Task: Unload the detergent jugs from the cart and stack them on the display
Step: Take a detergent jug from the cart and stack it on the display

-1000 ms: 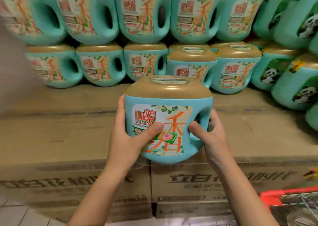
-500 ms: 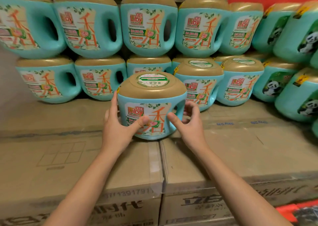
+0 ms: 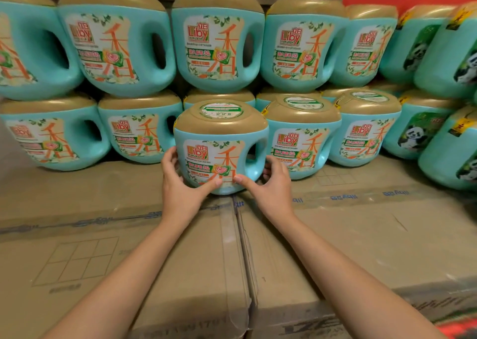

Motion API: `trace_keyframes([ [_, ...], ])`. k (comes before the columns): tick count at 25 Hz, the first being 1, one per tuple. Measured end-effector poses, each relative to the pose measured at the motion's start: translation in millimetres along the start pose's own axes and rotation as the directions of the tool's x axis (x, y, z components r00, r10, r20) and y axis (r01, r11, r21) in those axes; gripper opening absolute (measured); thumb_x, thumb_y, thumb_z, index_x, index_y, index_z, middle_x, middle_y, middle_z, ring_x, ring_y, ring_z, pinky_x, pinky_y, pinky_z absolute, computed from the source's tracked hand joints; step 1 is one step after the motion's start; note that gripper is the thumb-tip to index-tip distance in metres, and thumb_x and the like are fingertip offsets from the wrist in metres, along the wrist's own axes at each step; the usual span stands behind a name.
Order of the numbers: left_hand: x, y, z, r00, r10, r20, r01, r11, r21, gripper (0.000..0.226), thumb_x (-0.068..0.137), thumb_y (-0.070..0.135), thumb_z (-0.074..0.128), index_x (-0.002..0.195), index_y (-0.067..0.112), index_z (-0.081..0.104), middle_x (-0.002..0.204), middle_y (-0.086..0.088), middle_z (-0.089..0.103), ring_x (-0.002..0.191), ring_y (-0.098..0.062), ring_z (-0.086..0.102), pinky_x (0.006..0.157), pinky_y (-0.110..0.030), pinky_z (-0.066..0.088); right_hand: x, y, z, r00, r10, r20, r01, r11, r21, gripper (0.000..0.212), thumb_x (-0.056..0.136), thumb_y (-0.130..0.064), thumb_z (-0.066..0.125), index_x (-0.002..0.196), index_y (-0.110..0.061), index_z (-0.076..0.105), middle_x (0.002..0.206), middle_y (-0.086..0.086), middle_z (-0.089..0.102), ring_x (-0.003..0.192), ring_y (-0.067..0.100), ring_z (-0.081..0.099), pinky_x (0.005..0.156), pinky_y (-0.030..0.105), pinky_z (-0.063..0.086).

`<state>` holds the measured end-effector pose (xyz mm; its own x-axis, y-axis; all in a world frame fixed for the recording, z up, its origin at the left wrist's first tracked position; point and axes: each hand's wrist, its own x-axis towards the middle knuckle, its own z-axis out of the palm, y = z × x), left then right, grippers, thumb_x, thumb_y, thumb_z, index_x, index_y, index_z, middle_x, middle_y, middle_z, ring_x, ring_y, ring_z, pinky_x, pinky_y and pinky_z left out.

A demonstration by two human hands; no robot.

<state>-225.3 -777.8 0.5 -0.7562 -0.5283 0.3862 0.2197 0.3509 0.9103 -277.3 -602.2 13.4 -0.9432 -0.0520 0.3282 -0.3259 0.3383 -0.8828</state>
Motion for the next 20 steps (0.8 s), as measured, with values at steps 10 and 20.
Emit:
trace_keyframes([
  [10, 6.8, -6.5, 5.9, 0.990, -0.026, -0.139, 0.041, 0.994, 0.103, 0.108, 0.056, 0.041, 0.091, 0.146, 0.035, 0.031, 0.143, 0.009, 0.039, 0.129, -0.006, 0.044, 0.099, -0.034, 0.049, 14.4, 3.3, 19.8, 0.999, 0.032, -0.035, -0.037, 0.989, -0.140, 0.048, 0.070, -0.053, 0.078, 0.097, -0.021, 0.054, 0.080, -0.009, 0.057, 0.078, 0.015, 0.058, 0.070, 0.031, 0.049],
  [20, -15.9, 15.1, -3.8, 0.978, -0.149, -0.149, 0.161, 0.984, 0.071, 0.066, 0.083, 0.009, 0.073, 0.140, 0.017, 0.041, 0.144, -0.007, 0.041, 0.124, -0.013, 0.048, 0.095, -0.023, 0.049, -19.6, -11.9, -11.8, 0.994, 0.103, -0.039, -0.100, 0.993, 0.067, 0.027, 0.088, -0.021, 0.068, 0.111, -0.008, 0.062, 0.078, 0.000, 0.058, 0.073, 0.011, 0.053, 0.077, 0.030, 0.050],
])
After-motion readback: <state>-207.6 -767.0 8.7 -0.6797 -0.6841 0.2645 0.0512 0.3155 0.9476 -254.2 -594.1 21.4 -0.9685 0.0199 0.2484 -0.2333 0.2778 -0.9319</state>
